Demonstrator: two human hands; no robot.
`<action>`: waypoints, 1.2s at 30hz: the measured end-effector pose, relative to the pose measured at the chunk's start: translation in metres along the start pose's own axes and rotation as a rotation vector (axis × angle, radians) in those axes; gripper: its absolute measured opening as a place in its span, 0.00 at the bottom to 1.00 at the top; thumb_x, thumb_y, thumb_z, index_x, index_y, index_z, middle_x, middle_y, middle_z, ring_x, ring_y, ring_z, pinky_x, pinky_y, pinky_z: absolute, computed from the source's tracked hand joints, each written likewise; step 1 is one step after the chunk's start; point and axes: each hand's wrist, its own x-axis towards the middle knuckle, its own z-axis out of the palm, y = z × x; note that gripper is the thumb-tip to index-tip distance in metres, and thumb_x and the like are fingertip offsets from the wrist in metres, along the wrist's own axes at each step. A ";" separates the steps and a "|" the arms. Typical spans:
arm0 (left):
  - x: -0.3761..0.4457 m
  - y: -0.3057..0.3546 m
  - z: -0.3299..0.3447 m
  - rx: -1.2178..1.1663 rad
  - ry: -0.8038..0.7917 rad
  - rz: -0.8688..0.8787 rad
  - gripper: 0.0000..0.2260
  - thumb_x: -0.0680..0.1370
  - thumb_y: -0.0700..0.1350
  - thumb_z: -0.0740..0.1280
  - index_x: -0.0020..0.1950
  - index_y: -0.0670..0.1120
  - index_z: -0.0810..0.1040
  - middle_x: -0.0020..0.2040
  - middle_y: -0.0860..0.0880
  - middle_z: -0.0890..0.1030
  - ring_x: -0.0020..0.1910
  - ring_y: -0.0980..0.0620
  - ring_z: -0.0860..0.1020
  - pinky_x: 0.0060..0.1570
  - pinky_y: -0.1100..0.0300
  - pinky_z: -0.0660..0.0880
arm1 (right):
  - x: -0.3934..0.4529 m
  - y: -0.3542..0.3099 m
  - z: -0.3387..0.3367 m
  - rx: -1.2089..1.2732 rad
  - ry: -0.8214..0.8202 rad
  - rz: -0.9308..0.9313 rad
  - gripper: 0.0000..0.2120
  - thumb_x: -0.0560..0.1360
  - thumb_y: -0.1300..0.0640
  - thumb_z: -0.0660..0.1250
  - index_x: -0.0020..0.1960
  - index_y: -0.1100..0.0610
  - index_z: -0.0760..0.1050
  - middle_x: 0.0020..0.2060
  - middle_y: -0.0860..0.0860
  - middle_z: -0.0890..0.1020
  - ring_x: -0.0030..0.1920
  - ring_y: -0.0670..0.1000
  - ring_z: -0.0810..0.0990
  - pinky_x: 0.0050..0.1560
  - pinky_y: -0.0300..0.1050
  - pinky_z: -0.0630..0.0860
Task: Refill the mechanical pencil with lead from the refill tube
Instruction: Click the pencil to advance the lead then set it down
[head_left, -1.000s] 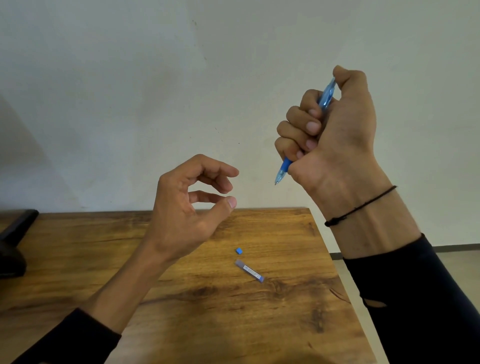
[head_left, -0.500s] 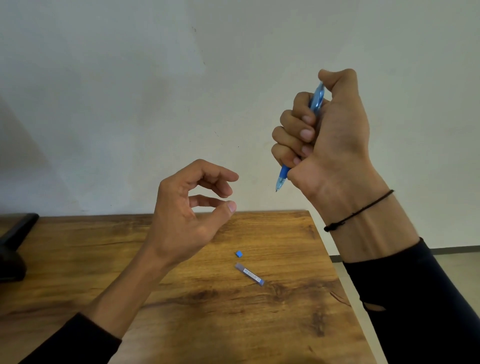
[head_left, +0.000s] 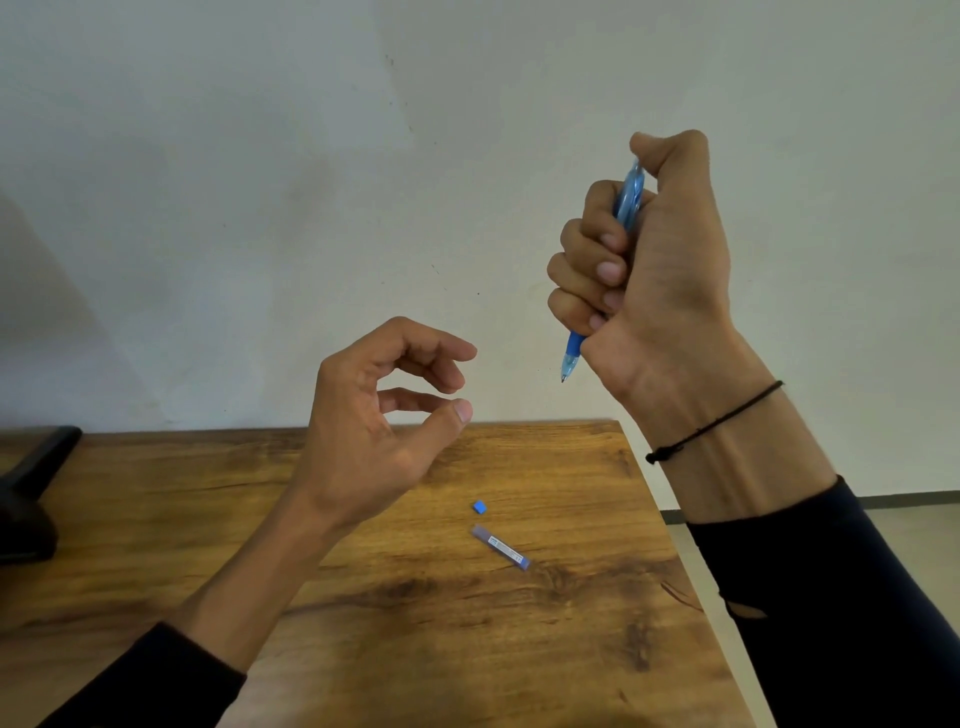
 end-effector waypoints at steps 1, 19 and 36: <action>0.000 0.000 0.000 -0.001 0.000 -0.001 0.16 0.72 0.36 0.77 0.55 0.52 0.85 0.46 0.50 0.84 0.48 0.49 0.84 0.45 0.62 0.83 | 0.000 0.000 0.000 0.004 -0.001 0.004 0.27 0.83 0.42 0.55 0.30 0.53 0.56 0.23 0.49 0.57 0.23 0.49 0.52 0.24 0.40 0.53; 0.000 -0.001 0.000 -0.014 -0.003 -0.005 0.16 0.72 0.36 0.77 0.55 0.52 0.85 0.46 0.50 0.84 0.48 0.49 0.84 0.46 0.62 0.83 | 0.003 0.002 -0.003 0.030 0.006 0.026 0.27 0.83 0.43 0.56 0.30 0.53 0.57 0.23 0.48 0.57 0.24 0.49 0.51 0.24 0.41 0.52; 0.000 -0.003 0.001 0.015 -0.002 0.010 0.16 0.72 0.37 0.77 0.55 0.54 0.84 0.46 0.51 0.85 0.49 0.49 0.84 0.46 0.62 0.84 | 0.004 0.004 -0.003 0.027 0.003 0.029 0.27 0.83 0.43 0.56 0.30 0.53 0.57 0.23 0.49 0.57 0.24 0.49 0.51 0.25 0.41 0.51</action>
